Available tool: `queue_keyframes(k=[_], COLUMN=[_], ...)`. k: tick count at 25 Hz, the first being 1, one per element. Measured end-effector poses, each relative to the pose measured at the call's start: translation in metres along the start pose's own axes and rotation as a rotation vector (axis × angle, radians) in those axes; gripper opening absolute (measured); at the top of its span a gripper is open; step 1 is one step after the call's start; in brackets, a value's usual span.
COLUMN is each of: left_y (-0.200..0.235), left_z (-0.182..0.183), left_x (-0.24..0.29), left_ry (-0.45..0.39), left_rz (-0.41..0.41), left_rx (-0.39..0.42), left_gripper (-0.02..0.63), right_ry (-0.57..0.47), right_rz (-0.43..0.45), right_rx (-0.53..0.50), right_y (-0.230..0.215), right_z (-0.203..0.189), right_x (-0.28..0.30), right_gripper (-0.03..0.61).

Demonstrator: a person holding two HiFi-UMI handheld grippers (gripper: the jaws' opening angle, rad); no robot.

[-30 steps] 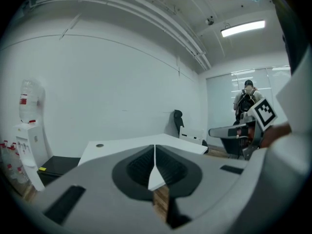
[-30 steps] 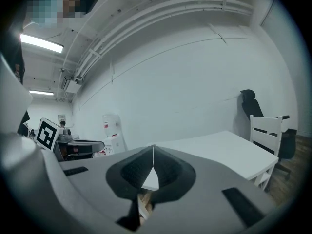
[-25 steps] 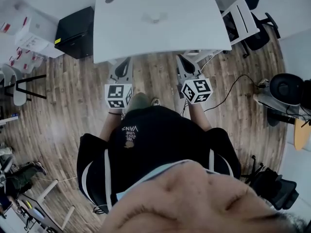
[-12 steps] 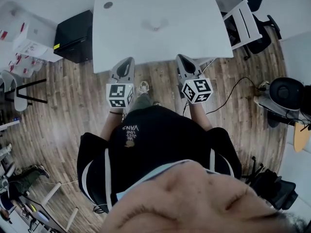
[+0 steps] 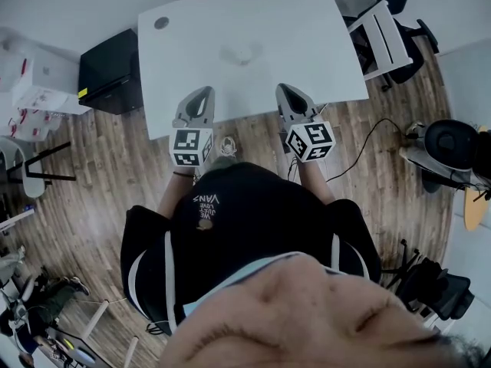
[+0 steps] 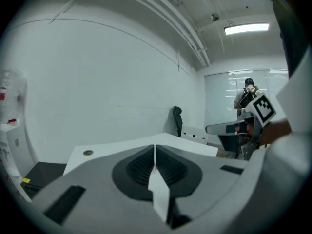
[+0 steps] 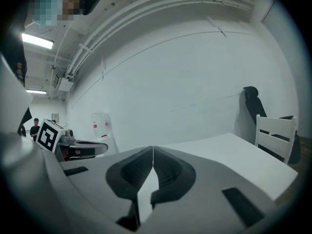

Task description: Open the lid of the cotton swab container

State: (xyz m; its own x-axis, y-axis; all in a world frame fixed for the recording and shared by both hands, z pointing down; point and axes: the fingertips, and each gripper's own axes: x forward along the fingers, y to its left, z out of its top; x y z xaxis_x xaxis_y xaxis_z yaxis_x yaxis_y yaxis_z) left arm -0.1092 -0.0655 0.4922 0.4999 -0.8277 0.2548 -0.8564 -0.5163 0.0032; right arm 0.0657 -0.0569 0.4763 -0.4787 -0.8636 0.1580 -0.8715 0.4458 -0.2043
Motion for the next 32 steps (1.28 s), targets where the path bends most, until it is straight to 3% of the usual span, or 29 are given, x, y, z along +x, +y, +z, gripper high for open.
queue_keyframes(k=[16, 32], left_y=[0.05, 0.042], left_z=[0.014, 0.032], left_x=[0.067, 0.114], left_ry=[-0.007, -0.026], left_rz=[-0.151, -0.159], left_rx=[0.048, 0.042], left_gripper=[0.021, 0.021], right_ry=[-0.035, -0.025], right_rz=[-0.12, -0.109], right_rx=[0.013, 0.005], right_y=[-0.014, -0.056], right_z=[0.016, 0.034], right_x=[0.07, 0.094], right_gripper=[0.013, 0.014])
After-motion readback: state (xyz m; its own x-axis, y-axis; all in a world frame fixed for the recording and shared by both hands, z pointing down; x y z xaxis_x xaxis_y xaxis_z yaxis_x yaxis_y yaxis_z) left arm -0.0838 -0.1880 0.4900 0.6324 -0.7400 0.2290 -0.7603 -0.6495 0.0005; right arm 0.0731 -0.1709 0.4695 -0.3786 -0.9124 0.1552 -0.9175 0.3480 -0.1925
